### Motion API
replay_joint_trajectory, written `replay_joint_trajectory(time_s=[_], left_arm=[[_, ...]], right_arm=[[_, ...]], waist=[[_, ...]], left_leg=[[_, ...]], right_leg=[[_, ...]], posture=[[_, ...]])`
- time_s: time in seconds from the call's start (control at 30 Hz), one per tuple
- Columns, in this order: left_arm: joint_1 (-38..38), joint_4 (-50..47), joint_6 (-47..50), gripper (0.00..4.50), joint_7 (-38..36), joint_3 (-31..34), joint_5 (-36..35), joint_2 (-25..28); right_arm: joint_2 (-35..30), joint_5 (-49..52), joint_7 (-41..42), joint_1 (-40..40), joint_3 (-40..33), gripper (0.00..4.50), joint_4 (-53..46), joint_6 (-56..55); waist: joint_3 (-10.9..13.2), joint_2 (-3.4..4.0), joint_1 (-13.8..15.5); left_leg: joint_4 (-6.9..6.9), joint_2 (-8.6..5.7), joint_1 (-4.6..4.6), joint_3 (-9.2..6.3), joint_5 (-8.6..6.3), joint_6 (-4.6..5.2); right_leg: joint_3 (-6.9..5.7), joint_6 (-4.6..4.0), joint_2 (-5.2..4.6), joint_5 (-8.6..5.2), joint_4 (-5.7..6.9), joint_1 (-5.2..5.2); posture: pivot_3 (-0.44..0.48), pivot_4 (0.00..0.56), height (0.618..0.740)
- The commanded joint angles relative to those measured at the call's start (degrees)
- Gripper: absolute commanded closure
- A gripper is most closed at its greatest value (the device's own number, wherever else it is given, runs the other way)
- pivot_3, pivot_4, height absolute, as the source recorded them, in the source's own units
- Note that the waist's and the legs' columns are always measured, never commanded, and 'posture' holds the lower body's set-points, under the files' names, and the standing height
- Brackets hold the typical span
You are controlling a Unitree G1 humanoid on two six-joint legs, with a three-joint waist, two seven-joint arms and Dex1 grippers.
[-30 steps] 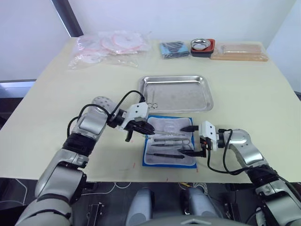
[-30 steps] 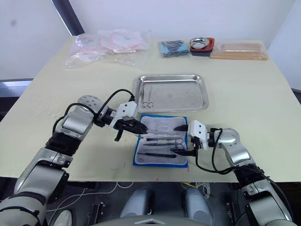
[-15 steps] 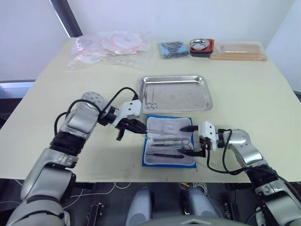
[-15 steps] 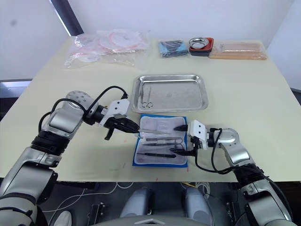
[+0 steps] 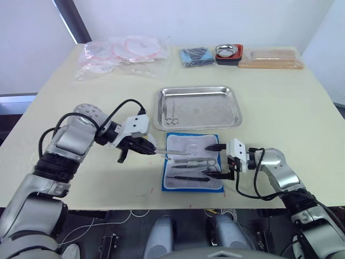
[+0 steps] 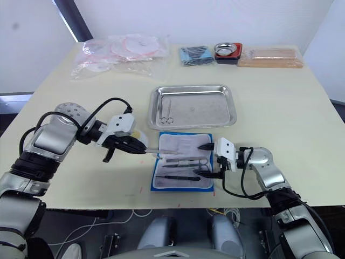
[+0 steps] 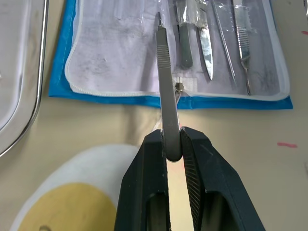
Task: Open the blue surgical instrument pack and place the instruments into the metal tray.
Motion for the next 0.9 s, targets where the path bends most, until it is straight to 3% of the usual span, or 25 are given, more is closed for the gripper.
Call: replay_joint_trajectory(time_s=[0.03,0.43,0.67,0.8,0.9], left_arm=[[0.46,-2.97,0.83,4.46,-2.07,2.96,-1.97,2.61],[1.14,-6.94,5.60,4.46,1.55,8.93,-6.17,4.71],[-0.20,-11.35,15.68,4.46,13.85,12.32,-9.07,-2.52],[-1.36,-14.07,24.66,4.46,31.77,14.50,-7.76,-13.03],[-1.23,-15.71,28.90,4.46,39.46,15.74,-7.72,-18.07]], right_arm=[[-0.56,-3.72,-0.11,2.00,2.40,0.00,4.34,1.02],[-0.41,-3.79,0.10,1.82,2.60,0.00,4.90,0.55],[-0.46,-3.87,0.45,1.55,2.54,0.00,5.48,0.06],[-0.56,-3.93,0.49,1.26,2.45,0.00,5.84,-0.13],[-0.67,-3.92,0.48,1.23,2.41,0.00,5.94,-0.26]], waist=[[0.00,0.00,-0.04],[0.01,-0.01,-0.07],[-0.01,-0.06,-0.12],[0.00,-0.14,-0.07],[-0.01,-0.12,-0.12]], left_leg=[[0.00,0.00,0.00,0.00,0.00,0.00],[0.00,0.01,0.01,0.01,0.00,0.00],[0.01,0.02,0.01,-0.01,0.00,0.00],[0.03,0.01,0.01,-0.06,0.00,0.00],[0.10,0.00,0.00,-0.10,0.00,0.00]], right_leg=[[0.00,0.00,0.00,0.00,0.00,0.00],[0.00,0.00,0.01,0.00,0.01,0.00],[-0.01,0.01,0.00,0.00,0.02,0.02],[-0.03,0.01,0.00,0.01,0.05,0.02],[-0.05,0.02,-0.02,0.02,0.06,0.05]], posture=[[0.000,0.150,0.740],[0.000,0.150,0.740],[0.000,0.150,0.740],[0.000,0.150,0.740],[0.000,0.150,0.740]])
